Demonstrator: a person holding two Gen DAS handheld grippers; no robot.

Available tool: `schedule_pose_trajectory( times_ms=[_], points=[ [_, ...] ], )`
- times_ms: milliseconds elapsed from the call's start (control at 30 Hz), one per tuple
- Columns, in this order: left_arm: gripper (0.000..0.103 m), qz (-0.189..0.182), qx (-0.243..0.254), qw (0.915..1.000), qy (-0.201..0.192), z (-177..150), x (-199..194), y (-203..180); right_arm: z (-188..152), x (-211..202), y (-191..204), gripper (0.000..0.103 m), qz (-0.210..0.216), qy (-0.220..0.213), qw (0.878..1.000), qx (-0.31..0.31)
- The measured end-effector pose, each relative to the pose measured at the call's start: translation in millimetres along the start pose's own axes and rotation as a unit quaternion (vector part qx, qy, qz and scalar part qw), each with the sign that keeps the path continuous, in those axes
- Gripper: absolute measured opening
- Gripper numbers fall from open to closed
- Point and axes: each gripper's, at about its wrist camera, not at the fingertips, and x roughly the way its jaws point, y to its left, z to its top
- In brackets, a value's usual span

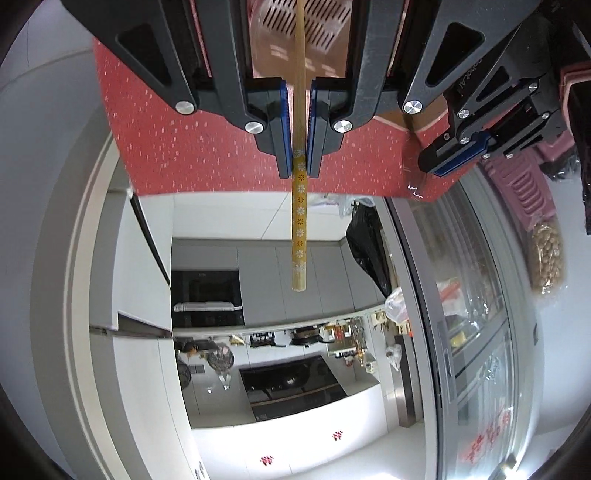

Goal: Organize utensils
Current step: 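Lift the yellow chopstick with the right tool while the left tool lifts the dark spoon, then drop the chopstick into the holder with the right tool while the left tool drops the spoon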

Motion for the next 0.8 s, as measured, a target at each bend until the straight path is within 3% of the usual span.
schedule_pose_trajectory(
  times_ms=[400, 433, 533, 700, 800],
  points=[
    [0.037, 0.002, -0.040, 0.9975, 0.059, -6, -9, 17, 4, -5, -17, 0.010, 0.009, 0.035, 0.999, 0.031],
    [0.037, 0.002, -0.041, 0.9973, 0.061, -7, -11, 18, 3, -6, -18, 0.014, 0.009, 0.037, 0.999, 0.032],
    [0.037, 0.004, -0.046, 0.9963, 0.073, -11, -20, 23, 5, -11, -21, 0.047, 0.011, 0.039, 0.998, 0.041],
    [0.037, 0.009, -0.055, 0.9942, 0.092, -23, -42, 33, 8, -31, -25, 0.053, 0.016, 0.034, 0.998, 0.052],
    [0.037, 0.013, -0.063, 0.9923, 0.105, -34, -57, 42, 5, -51, -25, 0.063, 0.021, 0.039, 0.998, 0.051]
  ],
)
